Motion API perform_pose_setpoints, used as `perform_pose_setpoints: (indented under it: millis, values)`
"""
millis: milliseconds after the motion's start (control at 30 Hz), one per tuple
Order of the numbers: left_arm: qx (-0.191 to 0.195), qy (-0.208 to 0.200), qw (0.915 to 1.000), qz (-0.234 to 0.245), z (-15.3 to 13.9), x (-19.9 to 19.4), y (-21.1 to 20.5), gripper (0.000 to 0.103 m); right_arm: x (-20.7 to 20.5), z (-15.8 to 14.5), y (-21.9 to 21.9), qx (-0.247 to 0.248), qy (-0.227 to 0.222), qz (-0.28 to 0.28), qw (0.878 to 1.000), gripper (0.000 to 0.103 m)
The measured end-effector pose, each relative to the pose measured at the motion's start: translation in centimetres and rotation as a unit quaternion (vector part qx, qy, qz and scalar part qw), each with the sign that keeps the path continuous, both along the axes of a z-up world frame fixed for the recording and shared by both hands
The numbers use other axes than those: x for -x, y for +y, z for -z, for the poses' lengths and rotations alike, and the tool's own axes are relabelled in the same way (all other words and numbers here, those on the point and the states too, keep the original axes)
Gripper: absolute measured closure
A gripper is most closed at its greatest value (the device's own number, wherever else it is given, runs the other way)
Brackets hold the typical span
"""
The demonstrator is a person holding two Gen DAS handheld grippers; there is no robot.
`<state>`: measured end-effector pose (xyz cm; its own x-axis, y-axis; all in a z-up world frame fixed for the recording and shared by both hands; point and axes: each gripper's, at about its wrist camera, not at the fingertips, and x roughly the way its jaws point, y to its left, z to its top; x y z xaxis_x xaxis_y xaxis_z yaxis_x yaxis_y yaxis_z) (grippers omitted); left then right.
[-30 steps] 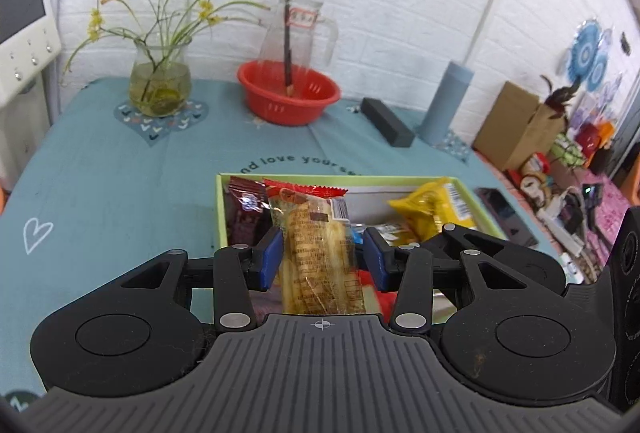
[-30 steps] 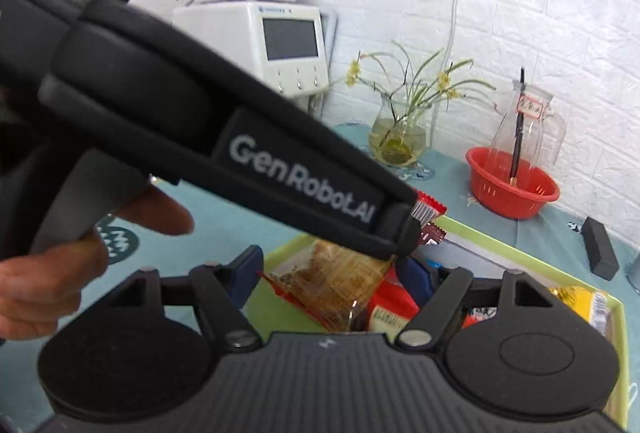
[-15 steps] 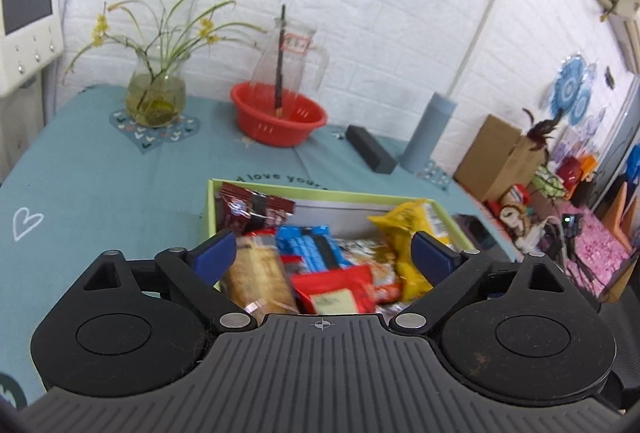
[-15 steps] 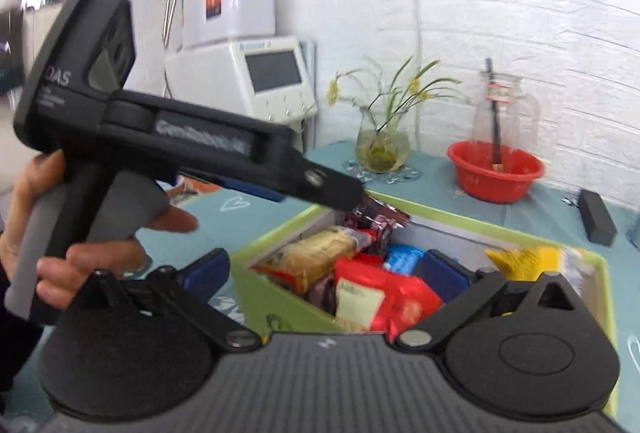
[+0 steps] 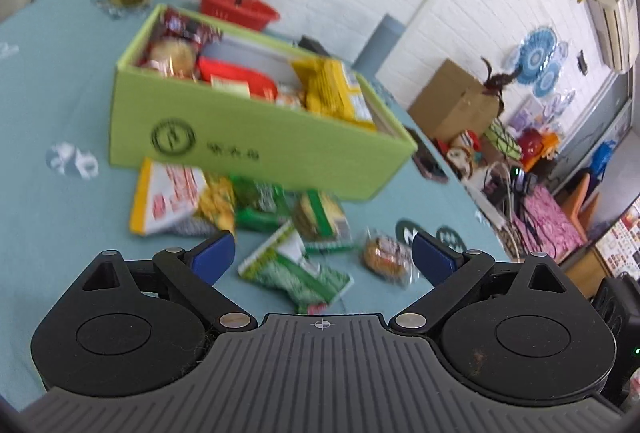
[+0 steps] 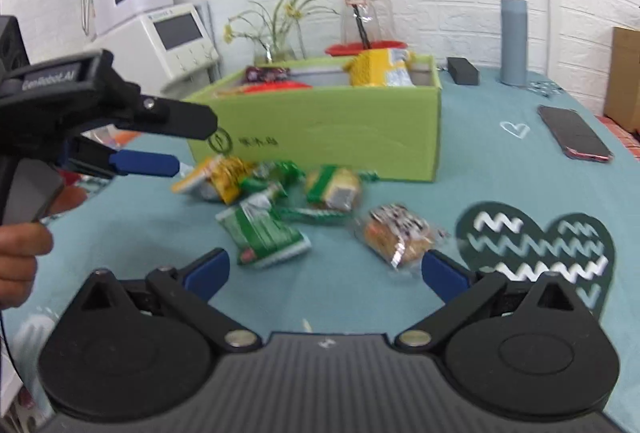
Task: Organize snacks
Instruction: 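Move both grippers to the wrapped round pastry and close on it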
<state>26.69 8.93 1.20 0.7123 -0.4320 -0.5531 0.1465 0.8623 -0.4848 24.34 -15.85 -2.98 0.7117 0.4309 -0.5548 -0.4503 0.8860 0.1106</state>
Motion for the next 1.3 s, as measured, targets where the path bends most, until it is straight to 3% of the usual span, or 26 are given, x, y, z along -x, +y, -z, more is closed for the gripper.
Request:
perform_pose_setpoints:
  millis: [100, 300, 433, 567, 733, 967, 1300]
  values:
    - [0.004, 0.013, 0.9999, 0.001, 0.3, -0.3, -0.8, 0.025, 0.1, 0.1, -0.7, 0.008, -0.009, -0.005, 1.000, 0.002]
    - [0.057, 0.047, 0.9956, 0.057, 0.1, -2.5, -3.9, 0.028, -2.7, 0.1, -0.6, 0.064, -0.032, -0.027, 0.997, 0.002]
    - [0.068, 0.100, 0.9906, 0.064, 1.5, -5.2, -6.6, 0.034, -5.4, 1.1, -0.6, 0.068, -0.004, -0.068, 0.995, 0.002]
    - [0.066, 0.123, 0.9884, 0.061, 2.7, -6.6, -8.2, 0.038, -6.5, 1.7, -0.4, 0.065, 0.015, -0.090, 0.994, 0.002]
    - [0.038, 0.112, 0.9910, 0.062, 2.8, -6.9, -9.3, 0.040, -6.1, 1.7, -0.7, 0.021, 0.031, -0.116, 0.993, 0.001]
    - [-0.009, 0.103, 0.9926, 0.064, 3.0, -6.4, -10.4, 0.046, -5.8, 1.9, -0.8, 0.007, 0.029, -0.107, 0.994, 0.002]
    - [-0.010, 0.100, 0.9927, 0.067, 3.2, -6.5, -10.5, 0.044, -5.9, 1.7, -1.6, 0.031, 0.028, -0.075, 0.996, 0.001]
